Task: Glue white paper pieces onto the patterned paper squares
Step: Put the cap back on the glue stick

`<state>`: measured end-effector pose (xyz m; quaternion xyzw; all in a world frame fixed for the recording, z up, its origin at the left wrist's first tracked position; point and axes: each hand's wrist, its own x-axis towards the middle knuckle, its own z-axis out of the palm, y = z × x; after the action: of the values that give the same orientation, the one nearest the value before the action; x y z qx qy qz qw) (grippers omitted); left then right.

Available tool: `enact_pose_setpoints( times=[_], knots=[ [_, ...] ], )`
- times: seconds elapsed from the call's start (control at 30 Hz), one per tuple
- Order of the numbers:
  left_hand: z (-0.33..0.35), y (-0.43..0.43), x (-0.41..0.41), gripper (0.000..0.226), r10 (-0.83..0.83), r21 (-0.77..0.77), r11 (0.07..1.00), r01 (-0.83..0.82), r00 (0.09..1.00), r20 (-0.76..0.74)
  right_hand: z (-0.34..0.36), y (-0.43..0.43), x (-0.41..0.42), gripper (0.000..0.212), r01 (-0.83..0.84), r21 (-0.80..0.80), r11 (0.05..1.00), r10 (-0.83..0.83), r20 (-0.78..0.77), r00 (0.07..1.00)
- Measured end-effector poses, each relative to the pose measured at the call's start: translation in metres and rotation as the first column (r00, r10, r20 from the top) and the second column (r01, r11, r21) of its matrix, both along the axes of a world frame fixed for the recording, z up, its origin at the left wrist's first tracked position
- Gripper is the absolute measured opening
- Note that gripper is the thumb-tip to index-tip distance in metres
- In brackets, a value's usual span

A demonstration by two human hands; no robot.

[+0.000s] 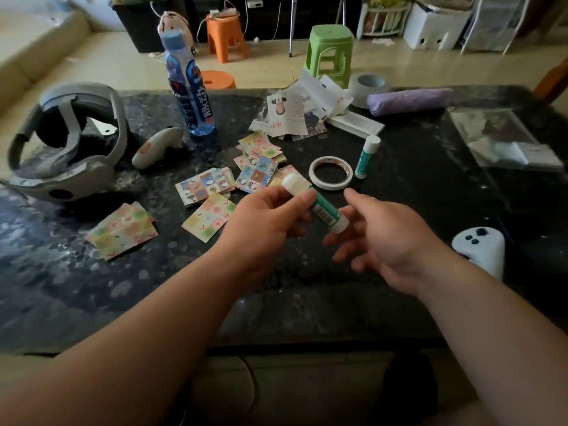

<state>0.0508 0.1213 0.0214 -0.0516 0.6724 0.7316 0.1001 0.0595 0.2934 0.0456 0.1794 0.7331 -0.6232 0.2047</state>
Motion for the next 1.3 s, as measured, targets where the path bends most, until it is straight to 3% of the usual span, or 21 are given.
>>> enact_pose_setpoints(
  times=[0.07, 0.17, 0.27, 0.33, 0.4, 0.43, 0.5, 0.57, 0.63, 0.67, 0.73, 0.77, 0.83, 0.93, 1.07, 1.13, 1.17, 1.23, 1.3],
  knots=[
    [0.006, 0.001, 0.001, 0.014, 0.023, 0.157, 0.987, -0.024, 1.0, 0.008, 0.003, -0.005, 0.004, 0.044, 0.061, -0.284, 0.957, -0.027, 0.12, 0.992],
    [0.011, -0.003, 0.002, 0.013, 0.035, 0.228, 0.973, -0.03, 0.999, -0.014, 0.006, -0.015, 0.005, 0.035, 0.172, -0.514, 0.84, -0.093, 0.176, 0.98],
    [0.013, -0.001, 0.006, 0.012, 0.084, 0.285, 0.955, -0.079, 0.996, -0.005, 0.008, -0.022, 0.006, 0.038, 0.274, -0.597, 0.754, -0.196, 0.193, 0.961],
    [0.011, 0.004, 0.008, 0.01, 0.128, 0.359, 0.923, -0.135, 0.991, 0.043, 0.007, -0.027, 0.008, 0.041, 0.287, -0.595, 0.751, -0.247, 0.151, 0.957],
    [0.009, 0.009, 0.009, 0.011, 0.145, 0.432, 0.884, -0.177, 0.984, 0.108, 0.004, -0.031, 0.011, 0.029, 0.251, -0.519, 0.817, -0.298, -0.007, 0.955],
    [0.01, 0.011, 0.01, 0.016, 0.137, 0.462, 0.866, -0.19, 0.98, 0.145, 0.002, -0.031, 0.013, 0.024, 0.207, -0.406, 0.89, -0.293, -0.164, 0.942],
    [0.013, 0.011, 0.01, 0.03, 0.103, 0.509, 0.833, -0.217, 0.964, 0.244, -0.005, -0.029, 0.019, 0.013, 0.133, -0.021, 0.991, -0.122, -0.566, 0.816],
    [0.015, 0.007, 0.009, 0.028, 0.056, 0.541, 0.805, -0.244, 0.938, 0.341, -0.008, -0.026, 0.024, 0.007, 0.109, 0.303, 0.947, 0.177, -0.774, 0.608],
    [0.016, 0.002, 0.007, 0.029, 0.013, 0.534, 0.814, -0.229, 0.926, 0.377, -0.011, -0.025, 0.026, 0.015, 0.115, 0.405, 0.907, 0.292, -0.803, 0.519],
    [0.016, 0.001, 0.006, 0.03, -0.007, 0.531, 0.824, -0.199, 0.932, 0.361, -0.009, -0.026, 0.026, 0.013, 0.101, 0.362, 0.927, 0.248, -0.791, 0.559],
    [0.016, -0.001, 0.005, 0.029, -0.04, 0.542, 0.832, -0.119, 0.961, 0.272, -0.002, -0.03, 0.024, 0.009, 0.08, 0.084, 0.993, -0.004, -0.666, 0.746],
    [0.017, -0.001, 0.005, 0.027, -0.049, 0.554, 0.828, -0.085, 0.974, 0.222, 0.002, -0.031, 0.024, 0.01, 0.098, -0.105, 0.99, -0.139, -0.525, 0.84],
    [0.019, -0.001, 0.006, 0.021, -0.059, 0.604, 0.796, -0.039, 0.988, 0.14, 0.009, -0.032, 0.02, 0.018, 0.181, -0.436, 0.882, -0.278, -0.169, 0.945],
    [0.019, -0.002, 0.007, 0.02, -0.051, 0.654, 0.756, -0.017, 0.995, 0.085, 0.017, -0.027, 0.017, 0.019, 0.255, -0.658, 0.708, -0.197, 0.163, 0.967],
    [0.014, -0.001, 0.004, 0.012, 0.02, 0.603, 0.795, -0.061, 0.997, 0.075, 0.016, -0.03, 0.017, 0.023, 0.24, -0.701, 0.671, -0.122, 0.215, 0.969],
    [0.013, 0.001, 0.002, 0.02, 0.064, 0.583, 0.804, -0.119, 0.991, 0.115, 0.012, -0.032, 0.018, 0.021, 0.199, -0.64, 0.742, -0.163, 0.116, 0.98],
    [0.012, 0.002, 0.001, 0.033, 0.083, 0.58, 0.801, -0.15, 0.987, 0.141, 0.009, -0.031, 0.019, 0.018, 0.15, -0.537, 0.83, -0.187, -0.014, 0.982],
    [0.01, 0.002, -0.001, 0.054, 0.098, 0.57, 0.799, -0.191, 0.977, 0.191, 0.004, -0.03, 0.023, 0.01, 0.074, -0.138, 0.988, -0.121, -0.376, 0.919],
    [0.01, 0.001, -0.001, 0.06, 0.084, 0.549, 0.815, -0.186, 0.975, 0.206, 0.001, -0.031, 0.026, 0.01, 0.058, 0.105, 0.993, 0.012, -0.566, 0.824]
  ],
)
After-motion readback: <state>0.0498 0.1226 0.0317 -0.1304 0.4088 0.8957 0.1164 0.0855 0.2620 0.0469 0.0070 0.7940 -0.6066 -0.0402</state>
